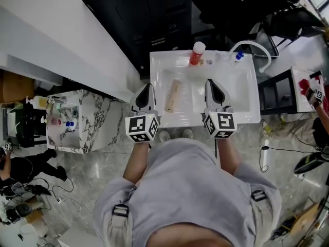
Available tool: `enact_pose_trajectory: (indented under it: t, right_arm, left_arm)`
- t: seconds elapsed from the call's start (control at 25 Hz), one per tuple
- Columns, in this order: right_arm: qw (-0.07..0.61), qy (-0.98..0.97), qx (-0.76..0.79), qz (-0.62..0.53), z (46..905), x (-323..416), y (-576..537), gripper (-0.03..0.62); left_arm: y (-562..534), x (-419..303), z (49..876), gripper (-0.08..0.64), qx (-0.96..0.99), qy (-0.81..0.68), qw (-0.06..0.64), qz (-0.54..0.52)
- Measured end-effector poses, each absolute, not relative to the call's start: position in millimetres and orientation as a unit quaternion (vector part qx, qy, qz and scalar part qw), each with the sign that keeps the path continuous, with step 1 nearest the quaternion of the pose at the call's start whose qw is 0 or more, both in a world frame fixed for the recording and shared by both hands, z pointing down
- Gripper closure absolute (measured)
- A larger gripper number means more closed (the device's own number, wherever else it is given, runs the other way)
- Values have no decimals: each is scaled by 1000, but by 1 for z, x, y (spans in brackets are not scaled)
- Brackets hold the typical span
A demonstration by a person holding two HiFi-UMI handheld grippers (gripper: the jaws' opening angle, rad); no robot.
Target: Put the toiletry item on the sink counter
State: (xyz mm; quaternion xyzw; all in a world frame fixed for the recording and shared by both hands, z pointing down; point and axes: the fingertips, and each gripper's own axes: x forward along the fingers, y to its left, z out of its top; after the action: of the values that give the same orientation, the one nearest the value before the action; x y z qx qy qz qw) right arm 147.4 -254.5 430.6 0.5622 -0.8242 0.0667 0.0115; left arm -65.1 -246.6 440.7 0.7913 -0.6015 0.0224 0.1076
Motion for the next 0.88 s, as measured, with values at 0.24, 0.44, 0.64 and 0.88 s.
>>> enact_pose_trajectory:
  t: [0.24,0.44,0.64,0.88]
  right_arm:
    - [15,-824,564,54,429,141,-254,588]
    - [16,-825,562,58,432,137,-256,588]
    - [16,-827,559,58,434,135,-256,588]
    - [16,-828,558,57,434,132,-256,588]
  left_arm:
    - [-247,-69,438,554,792,-601,101,23]
    - [-250,-70,440,554,792,-601,104,24]
    - [-250,-70,443,554,791,-602,105,26]
    - [-249,-73,443,554,791,-603,104,24]
